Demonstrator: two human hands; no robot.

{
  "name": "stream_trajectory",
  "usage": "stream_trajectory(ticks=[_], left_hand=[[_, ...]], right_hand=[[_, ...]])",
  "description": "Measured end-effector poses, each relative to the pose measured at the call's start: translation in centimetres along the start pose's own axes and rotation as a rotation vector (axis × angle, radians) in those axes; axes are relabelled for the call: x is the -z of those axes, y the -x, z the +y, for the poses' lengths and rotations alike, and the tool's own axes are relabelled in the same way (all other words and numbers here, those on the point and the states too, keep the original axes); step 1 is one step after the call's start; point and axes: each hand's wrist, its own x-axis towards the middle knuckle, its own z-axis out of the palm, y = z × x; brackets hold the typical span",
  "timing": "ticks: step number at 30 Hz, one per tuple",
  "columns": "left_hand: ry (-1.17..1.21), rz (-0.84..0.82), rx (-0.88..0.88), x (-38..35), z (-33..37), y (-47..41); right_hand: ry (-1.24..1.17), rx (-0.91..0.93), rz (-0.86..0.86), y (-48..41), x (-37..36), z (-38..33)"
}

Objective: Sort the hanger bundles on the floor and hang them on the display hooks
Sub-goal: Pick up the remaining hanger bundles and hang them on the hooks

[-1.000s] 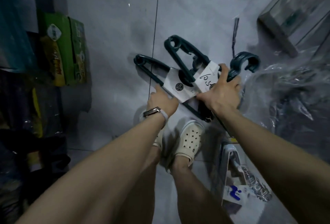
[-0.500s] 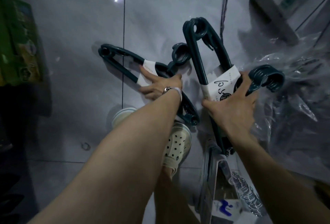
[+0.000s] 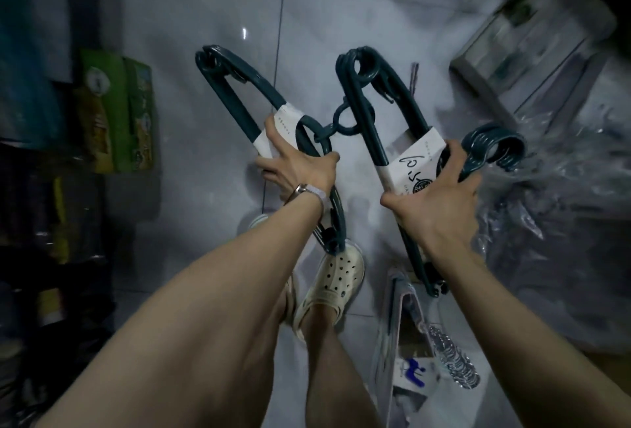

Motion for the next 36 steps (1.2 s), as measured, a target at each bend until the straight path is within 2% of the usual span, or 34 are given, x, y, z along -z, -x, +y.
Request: stream_trajectory(ticks=[12, 19, 26, 31, 36], left_hand=[[0.031, 0.113, -0.219, 22.8, 12.1, 12.8], [0.034, 0.274, -0.448, 37.6, 16.2, 24.0], [0.014, 0.453, -0.578, 50.5, 17.0, 35.1], [-0.055, 0.682, -0.586, 58.9, 16.1, 41.5], [-0.049, 0.811, -0.540, 66.3, 13.1, 45.9]], right_hand=[[-0.053, 0.194, 0.052, 12.3, 20.7, -11.7], [-0.140, 0.395, 0.110, 22.4, 33.5, -15.1], [-0.209, 0.600, 0.141, 32.8, 42.1, -17.0], [-0.219, 0.770, 0.128, 39.4, 45.1, -19.4], [-0.276, 0.956, 0.151, 46.0, 46.3, -22.4]])
